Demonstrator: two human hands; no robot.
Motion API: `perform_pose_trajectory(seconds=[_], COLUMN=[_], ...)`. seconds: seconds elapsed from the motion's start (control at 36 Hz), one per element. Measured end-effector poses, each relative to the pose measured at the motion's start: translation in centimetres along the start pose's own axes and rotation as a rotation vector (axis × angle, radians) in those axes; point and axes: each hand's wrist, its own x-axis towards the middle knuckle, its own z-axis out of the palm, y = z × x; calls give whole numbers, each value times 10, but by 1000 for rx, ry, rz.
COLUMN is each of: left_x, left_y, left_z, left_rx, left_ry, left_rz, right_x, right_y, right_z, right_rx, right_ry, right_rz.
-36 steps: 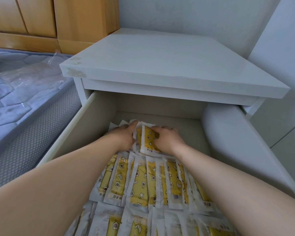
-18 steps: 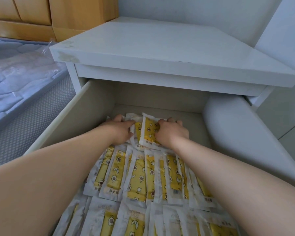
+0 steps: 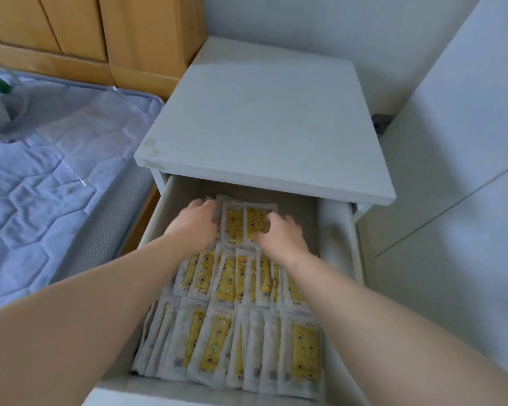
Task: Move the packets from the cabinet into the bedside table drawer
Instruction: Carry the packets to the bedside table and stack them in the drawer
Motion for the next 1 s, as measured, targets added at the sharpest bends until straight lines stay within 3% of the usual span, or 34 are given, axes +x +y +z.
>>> perform_pose_trajectory(seconds=[0.25, 0.44, 0.78, 1.0], left_x=[-104, -175, -259, -298], left_y=[45, 81, 115, 138], left_z=[-73, -122, -190, -227], left_rx=[-164, -322, -508, -466], left_ry=[-142, -128, -111, -133], left_rz=[-73, -125, -105, 129], right_x=[-110, -186, -300, -376], right_y=[-37, -73, -109, -131], right_z=[-71, -123, -194, -198], right_rx=[126, 201, 436, 793], right_ry=[-110, -124, 12, 244], right_rz=[116, 130, 235, 367])
